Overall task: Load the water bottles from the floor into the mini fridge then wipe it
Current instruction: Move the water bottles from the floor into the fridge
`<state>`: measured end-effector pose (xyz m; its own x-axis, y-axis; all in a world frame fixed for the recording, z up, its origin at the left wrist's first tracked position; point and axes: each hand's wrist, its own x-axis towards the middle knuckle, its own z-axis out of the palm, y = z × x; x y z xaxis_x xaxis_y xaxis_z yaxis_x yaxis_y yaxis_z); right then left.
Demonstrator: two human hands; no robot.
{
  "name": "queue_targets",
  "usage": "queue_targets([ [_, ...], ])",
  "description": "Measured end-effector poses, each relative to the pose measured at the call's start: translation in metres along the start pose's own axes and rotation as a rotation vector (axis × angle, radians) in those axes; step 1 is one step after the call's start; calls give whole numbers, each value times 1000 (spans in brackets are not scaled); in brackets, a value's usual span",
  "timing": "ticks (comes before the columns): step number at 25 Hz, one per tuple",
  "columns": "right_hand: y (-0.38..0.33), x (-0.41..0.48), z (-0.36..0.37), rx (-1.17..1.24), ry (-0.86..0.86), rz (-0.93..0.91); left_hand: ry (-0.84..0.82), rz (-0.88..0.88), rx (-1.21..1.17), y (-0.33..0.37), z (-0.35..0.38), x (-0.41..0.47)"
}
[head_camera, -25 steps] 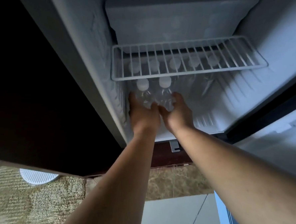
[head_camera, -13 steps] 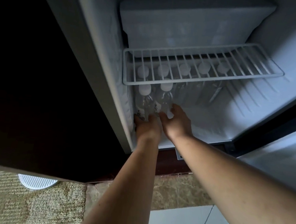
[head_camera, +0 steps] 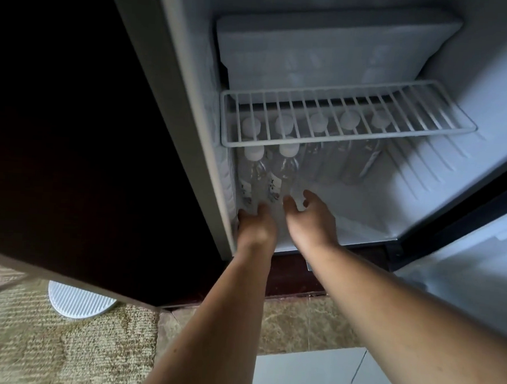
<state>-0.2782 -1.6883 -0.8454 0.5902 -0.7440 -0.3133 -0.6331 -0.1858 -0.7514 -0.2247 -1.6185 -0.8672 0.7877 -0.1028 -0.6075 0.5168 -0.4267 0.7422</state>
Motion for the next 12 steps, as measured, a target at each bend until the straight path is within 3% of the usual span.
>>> queue_targets([
  [6, -16, -50, -21, 126, 137, -7, -153, 31, 86, 3, -24, -56],
  [10, -60, -108, -44, 116, 132, 79, -139, 158, 86, 20, -62, -128],
  [12, -90, -149, -66, 109, 108, 167, -127, 136, -6, 35, -86, -174],
])
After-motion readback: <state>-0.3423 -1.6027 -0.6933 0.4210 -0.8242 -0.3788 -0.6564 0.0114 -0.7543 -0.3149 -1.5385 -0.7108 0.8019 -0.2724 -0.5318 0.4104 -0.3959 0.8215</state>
